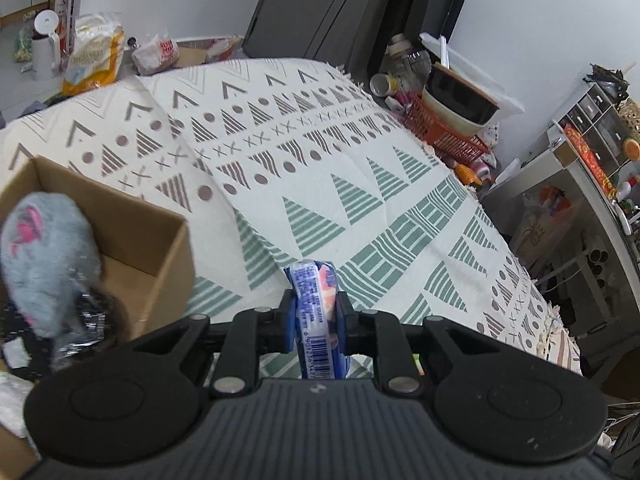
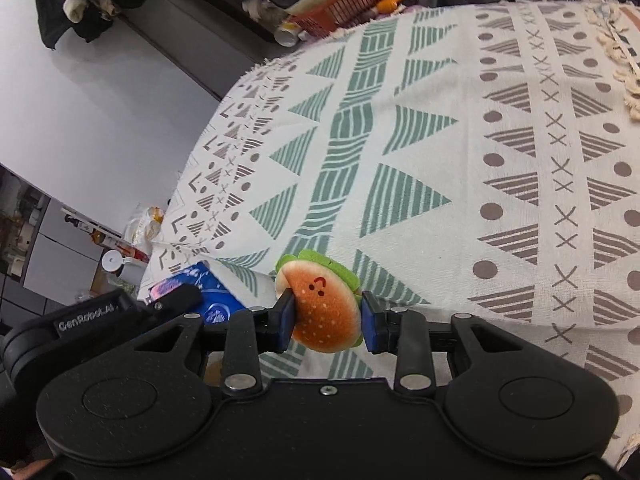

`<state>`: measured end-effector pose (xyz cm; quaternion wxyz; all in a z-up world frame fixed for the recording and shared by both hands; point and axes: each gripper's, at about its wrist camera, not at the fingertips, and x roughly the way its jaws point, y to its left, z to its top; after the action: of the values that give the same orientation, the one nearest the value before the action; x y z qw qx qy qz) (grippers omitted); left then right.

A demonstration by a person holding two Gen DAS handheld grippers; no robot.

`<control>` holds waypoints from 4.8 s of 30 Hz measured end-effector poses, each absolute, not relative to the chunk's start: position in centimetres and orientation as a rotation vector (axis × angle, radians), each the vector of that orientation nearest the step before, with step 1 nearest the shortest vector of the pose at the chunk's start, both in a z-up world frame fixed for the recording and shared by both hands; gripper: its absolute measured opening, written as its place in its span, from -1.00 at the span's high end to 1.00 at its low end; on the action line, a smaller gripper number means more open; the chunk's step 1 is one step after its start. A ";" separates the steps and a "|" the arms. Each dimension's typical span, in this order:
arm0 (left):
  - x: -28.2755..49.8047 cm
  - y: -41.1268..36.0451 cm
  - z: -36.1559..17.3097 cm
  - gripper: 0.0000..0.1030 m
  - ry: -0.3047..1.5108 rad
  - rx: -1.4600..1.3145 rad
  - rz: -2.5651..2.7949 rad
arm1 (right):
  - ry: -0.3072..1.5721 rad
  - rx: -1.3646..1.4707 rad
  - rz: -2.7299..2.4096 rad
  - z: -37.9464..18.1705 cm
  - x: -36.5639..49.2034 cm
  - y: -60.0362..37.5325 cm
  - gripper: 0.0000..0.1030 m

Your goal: Organize soft objects

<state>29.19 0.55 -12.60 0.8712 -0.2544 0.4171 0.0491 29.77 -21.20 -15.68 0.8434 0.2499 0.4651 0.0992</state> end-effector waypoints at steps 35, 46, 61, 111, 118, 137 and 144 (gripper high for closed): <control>20.4 10.1 -8.2 0.64 0.833 -0.520 0.169 | 0.893 0.356 0.361 -11.1 24.9 -12.4 0.36; 18.7 13.0 -10.1 0.64 0.908 -0.555 0.202 | 0.935 0.315 0.379 -11.8 23.5 -10.4 0.36; 17.8 16.5 -11.7 -0.03 0.963 -0.573 0.210 | 0.966 0.264 0.404 -11.1 20.6 -3.6 0.34; 4.5 11.2 2.3 -0.81 0.808 -0.301 0.055 | 0.719 0.221 0.255 0.0 6.6 -12.2 -1.00; 1.9 9.6 4.1 -0.86 0.777 -0.243 0.035 | 0.694 0.227 0.248 1.1 4.2 -14.5 -1.00; -4.0 6.9 5.2 -0.98 0.714 -0.154 -0.021 | 0.663 0.146 0.264 1.4 -2.0 -17.6 -1.00; -5.7 7.2 5.0 -0.98 0.717 -0.133 -0.016 | 0.639 0.121 0.257 1.5 -3.8 -17.7 -1.00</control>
<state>-5.67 7.16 5.00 0.9343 -0.0652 0.3504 -0.0079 -3.85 -17.73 1.47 0.9395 0.0591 0.3129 0.1260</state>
